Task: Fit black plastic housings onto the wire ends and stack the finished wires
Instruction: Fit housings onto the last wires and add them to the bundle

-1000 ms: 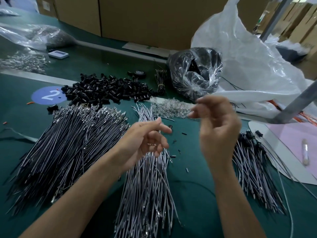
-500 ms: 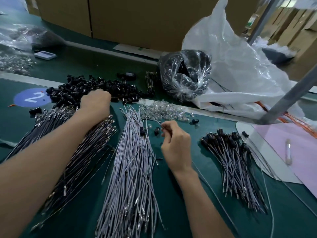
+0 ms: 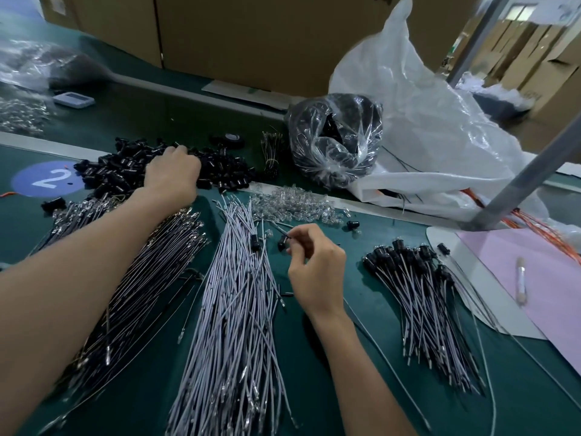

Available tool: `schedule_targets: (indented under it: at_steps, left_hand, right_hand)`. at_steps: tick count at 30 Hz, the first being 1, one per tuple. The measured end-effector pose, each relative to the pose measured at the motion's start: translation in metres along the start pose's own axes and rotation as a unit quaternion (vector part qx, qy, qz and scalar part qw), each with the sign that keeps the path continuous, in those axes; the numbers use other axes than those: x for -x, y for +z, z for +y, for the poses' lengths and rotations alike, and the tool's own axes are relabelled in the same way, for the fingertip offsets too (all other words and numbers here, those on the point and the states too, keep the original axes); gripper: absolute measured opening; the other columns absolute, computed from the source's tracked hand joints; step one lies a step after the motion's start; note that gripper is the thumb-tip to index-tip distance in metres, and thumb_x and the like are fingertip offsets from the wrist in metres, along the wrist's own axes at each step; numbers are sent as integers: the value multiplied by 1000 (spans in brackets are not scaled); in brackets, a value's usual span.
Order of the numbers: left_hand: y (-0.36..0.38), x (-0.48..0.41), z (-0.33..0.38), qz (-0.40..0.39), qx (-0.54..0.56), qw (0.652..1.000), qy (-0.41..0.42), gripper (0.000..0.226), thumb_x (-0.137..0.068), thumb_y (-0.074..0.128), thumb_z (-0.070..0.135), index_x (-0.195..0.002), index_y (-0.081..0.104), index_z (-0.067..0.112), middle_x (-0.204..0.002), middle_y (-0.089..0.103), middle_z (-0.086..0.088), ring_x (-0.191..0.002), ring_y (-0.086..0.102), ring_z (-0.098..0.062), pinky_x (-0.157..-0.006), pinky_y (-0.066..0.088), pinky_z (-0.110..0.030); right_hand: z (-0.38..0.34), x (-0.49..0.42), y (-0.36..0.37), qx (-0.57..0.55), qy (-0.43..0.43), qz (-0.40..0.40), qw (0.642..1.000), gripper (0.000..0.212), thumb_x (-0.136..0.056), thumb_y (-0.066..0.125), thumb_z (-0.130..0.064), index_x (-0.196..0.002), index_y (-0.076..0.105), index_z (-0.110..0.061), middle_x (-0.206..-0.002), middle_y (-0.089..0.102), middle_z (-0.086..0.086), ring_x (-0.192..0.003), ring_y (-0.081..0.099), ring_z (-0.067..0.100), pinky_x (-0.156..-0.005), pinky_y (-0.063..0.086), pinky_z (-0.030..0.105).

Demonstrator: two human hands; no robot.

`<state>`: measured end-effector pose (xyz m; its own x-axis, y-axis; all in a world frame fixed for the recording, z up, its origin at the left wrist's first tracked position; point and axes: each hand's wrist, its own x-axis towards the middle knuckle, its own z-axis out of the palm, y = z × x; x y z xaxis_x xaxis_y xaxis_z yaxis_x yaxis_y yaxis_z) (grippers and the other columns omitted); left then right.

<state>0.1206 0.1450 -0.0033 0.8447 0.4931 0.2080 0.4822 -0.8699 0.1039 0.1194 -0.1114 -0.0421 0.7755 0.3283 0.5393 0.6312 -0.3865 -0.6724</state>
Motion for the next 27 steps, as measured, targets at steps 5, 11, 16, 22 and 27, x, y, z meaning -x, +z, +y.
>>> schedule_targets:
  at_steps: [5, 11, 16, 22, 27]
  left_hand:
    - [-15, 50, 41, -29, 487, 872, -38, 15, -88, 69, 6, -96, 69, 18, -95, 71, -2, -89, 67, -16, -79, 54, -25]
    - [4, 118, 62, -67, 718, 687, -93, 26, -84, 69, 2, -89, 76, 26, -85, 76, 6, -76, 70, -8, -71, 55, -17]
    - [4, 123, 59, -36, 753, 652, -83, 26, -79, 69, -2, -94, 74, 19, -91, 76, 2, -82, 71, -9, -78, 55, -17]
    - [6, 123, 60, -13, 749, 660, -67, 26, -79, 72, -2, -96, 72, 17, -90, 76, 4, -84, 71, -9, -78, 54, -18]
    - [7, 121, 57, 4, 766, 639, -71, 24, -80, 71, -2, -96, 72, 16, -90, 76, 4, -86, 70, -10, -79, 54, -18]
  right_hand:
    - [-4, -4, -6, -83, 67, 23, 994, 23, -87, 62, 5, -86, 68, -17, -77, 67, -4, -70, 63, 8, -67, 52, 17]
    - [-9, -4, -13, -127, 63, 35, 989, 26, -86, 66, 4, -84, 68, -22, -77, 68, -12, -70, 63, 1, -66, 49, 14]
    - [-10, -3, -14, -131, 53, 36, 989, 22, -86, 68, 2, -85, 71, -19, -77, 68, -14, -71, 63, -2, -66, 48, 11]
    - [-10, -3, -14, -123, 44, 32, 991, 22, -86, 69, 2, -86, 71, -20, -78, 69, -15, -72, 64, -2, -67, 48, 11]
    - [-7, -5, -18, -126, 45, 31, 990, 22, -86, 69, 1, -85, 71, -20, -77, 68, -13, -68, 61, -2, -65, 47, 13]
